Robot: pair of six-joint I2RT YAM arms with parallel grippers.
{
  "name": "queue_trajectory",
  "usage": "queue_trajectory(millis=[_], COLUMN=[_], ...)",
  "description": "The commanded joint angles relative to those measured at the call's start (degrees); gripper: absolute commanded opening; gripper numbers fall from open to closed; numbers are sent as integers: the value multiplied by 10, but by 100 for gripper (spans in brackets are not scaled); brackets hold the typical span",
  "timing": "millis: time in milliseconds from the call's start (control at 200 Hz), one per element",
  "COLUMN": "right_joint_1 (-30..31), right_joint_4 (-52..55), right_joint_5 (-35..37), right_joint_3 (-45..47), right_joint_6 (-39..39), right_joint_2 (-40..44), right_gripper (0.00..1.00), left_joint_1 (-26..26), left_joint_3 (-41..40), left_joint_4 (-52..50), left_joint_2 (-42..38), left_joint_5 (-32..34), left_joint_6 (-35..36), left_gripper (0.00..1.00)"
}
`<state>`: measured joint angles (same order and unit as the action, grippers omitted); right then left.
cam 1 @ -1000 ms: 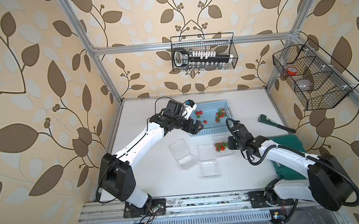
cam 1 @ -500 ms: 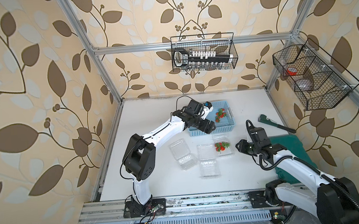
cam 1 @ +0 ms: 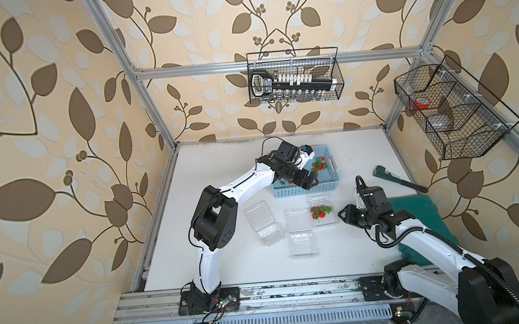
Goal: Pack strawberries into containers
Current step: Close the packing box at the center of the board.
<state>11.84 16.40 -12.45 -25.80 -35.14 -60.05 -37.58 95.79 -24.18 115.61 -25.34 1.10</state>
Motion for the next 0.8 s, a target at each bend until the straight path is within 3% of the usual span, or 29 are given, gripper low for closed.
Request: queue_trajectory(millis=[0, 800], right_joint_1=[-2, -2], right_joint_4=[-10, -25], right_joint_5=[-17, -32], right_joint_3=[8, 18], right_joint_6=[-8, -18], right_joint_2=[-7, -17], right_gripper=[37, 37], left_joint_1=[-7, -31], left_joint_3=[17, -11], left_joint_4=[18, 59], left_joint_2=[2, 14], left_joint_5=[-43, -88], left_joint_6=[5, -13], left_gripper=[89, 88])
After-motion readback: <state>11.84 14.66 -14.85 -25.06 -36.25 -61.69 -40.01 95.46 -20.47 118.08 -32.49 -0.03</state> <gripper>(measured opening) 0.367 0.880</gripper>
